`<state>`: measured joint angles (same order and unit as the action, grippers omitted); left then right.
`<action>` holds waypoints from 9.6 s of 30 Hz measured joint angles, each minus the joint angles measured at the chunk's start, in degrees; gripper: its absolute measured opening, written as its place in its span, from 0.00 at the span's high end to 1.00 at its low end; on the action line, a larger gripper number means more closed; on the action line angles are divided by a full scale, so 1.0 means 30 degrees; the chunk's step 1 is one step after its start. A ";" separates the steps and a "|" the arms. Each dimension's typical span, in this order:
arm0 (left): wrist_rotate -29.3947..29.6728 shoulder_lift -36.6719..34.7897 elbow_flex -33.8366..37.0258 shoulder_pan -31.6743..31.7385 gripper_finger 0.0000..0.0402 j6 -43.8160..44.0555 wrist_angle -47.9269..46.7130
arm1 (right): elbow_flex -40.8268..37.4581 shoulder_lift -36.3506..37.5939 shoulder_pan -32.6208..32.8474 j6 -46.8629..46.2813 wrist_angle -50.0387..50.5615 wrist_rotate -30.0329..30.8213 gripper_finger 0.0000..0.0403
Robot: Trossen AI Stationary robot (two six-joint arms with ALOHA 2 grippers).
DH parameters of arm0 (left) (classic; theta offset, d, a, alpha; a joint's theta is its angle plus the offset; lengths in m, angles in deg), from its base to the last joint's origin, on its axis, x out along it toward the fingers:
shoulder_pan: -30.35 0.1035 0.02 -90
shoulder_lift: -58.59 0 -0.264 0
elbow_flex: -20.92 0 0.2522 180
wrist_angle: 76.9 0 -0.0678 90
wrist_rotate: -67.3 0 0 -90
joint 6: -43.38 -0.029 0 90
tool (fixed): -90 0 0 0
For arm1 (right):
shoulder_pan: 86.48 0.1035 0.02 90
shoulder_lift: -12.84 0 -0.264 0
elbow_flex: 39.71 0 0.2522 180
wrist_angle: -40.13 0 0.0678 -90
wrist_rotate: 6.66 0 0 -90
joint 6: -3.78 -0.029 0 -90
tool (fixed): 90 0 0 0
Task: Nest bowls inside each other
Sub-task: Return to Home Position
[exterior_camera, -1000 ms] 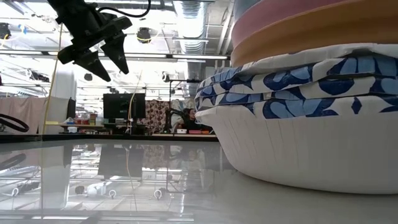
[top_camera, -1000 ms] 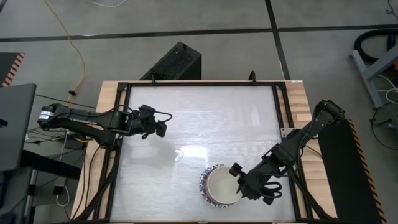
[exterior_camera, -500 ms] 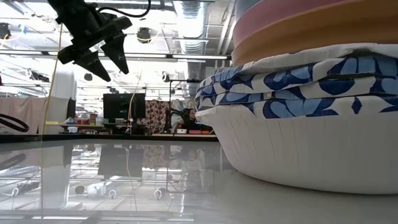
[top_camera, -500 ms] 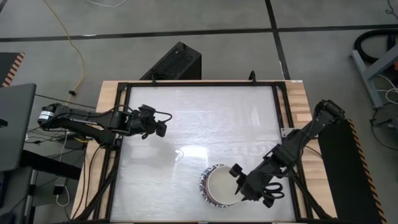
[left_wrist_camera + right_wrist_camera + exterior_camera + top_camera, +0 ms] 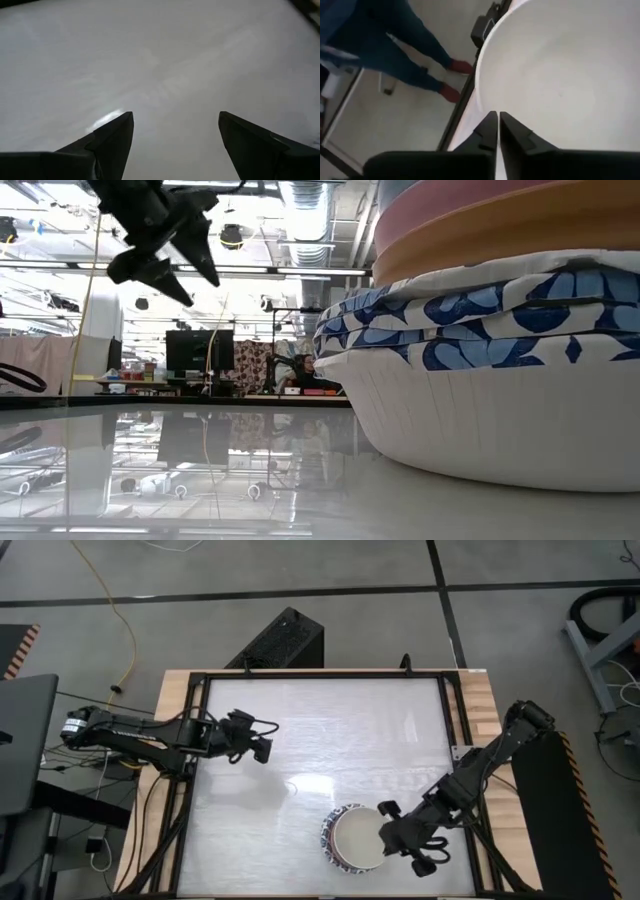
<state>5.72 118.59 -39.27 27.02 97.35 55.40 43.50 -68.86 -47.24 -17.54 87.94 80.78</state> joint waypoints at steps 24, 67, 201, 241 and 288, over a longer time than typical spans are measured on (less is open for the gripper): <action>-0.2921 -0.0082 0.0005 0.0000 0.30 -0.1570 0.6580 | 0.0896 0.3732 0.0884 -0.0094 -0.0945 0.4786 0.98; -0.6444 -1.0500 -0.0007 0.0007 0.30 -0.9977 1.5086 | -0.0394 1.9689 0.0241 1.0310 -0.4590 -0.2011 0.91; -0.2396 -1.9645 1.5278 -0.1282 0.30 -0.9314 1.2805 | -2.3037 2.7100 -1.9252 0.3035 -1.3020 -1.0638 0.90; -0.2355 -1.9635 1.5314 -0.1282 0.30 -0.9812 1.2802 | -2.3052 2.7100 -1.9118 0.5252 -1.2726 -0.7179 0.90; -0.2356 -1.9635 1.5322 -0.1286 0.30 -0.9776 1.2802 | -2.3052 2.7100 -1.9118 0.5252 -1.2718 -0.7186 0.90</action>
<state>-1.35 59.69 6.69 23.16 68.02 93.81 -25.66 12.44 -104.59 -1.79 49.79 59.22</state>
